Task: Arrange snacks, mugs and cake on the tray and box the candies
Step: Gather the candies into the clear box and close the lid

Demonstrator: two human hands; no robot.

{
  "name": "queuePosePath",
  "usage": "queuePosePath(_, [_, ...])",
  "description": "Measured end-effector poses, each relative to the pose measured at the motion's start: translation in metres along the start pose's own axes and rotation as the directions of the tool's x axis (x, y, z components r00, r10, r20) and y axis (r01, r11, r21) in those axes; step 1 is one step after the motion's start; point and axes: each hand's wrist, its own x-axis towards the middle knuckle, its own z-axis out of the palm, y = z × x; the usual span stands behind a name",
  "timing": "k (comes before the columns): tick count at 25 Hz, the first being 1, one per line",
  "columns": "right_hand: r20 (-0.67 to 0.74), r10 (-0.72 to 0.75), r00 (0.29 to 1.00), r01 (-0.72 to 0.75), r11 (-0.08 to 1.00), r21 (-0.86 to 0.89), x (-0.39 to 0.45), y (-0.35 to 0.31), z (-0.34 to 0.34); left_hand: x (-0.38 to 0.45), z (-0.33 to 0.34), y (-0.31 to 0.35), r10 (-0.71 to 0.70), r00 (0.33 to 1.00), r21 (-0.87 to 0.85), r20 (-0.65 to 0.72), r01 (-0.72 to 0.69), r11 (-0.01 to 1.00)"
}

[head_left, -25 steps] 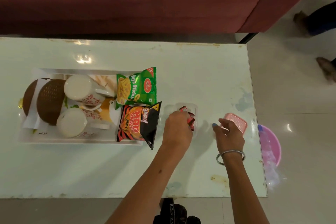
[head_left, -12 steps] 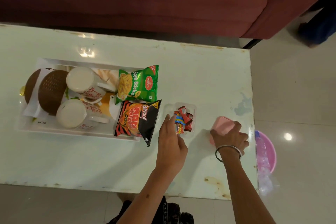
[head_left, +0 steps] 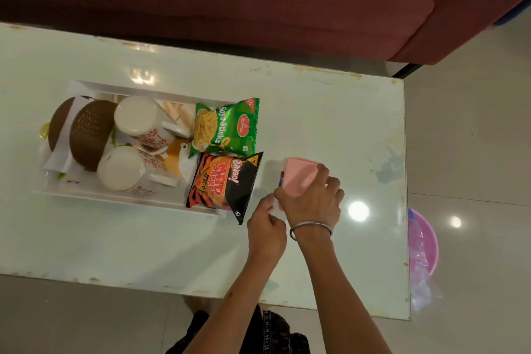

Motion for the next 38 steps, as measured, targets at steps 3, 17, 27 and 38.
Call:
queuePosePath(3, [-0.040, -0.015, 0.999, 0.012, 0.997, -0.072, -0.001, 0.000, 0.006, 0.002, -0.002, -0.002, 0.007, 1.000, -0.045, 0.006, -0.007, 0.999])
queuePosePath(17, [0.208, -0.127, 0.970, 0.131, 0.991, -0.006, 0.014, 0.016, -0.021, 0.008, -0.011, 0.009, 0.202, 0.972, 0.335, 0.119, -0.231, 0.914])
queuePosePath(27, [0.481, -0.188, 0.857, 0.298, 0.940, -0.164, 0.036, 0.014, -0.026, 0.038, 0.000, 0.052, -0.041, 0.977, 0.741, 0.208, -0.130, 0.659])
queuePosePath(38, [0.456, -0.157, 0.876, 0.220, 0.971, -0.090, 0.038, 0.017, -0.028, 0.039, -0.004, 0.064, -0.029, 0.982, 0.551, 0.187, -0.081, 0.831])
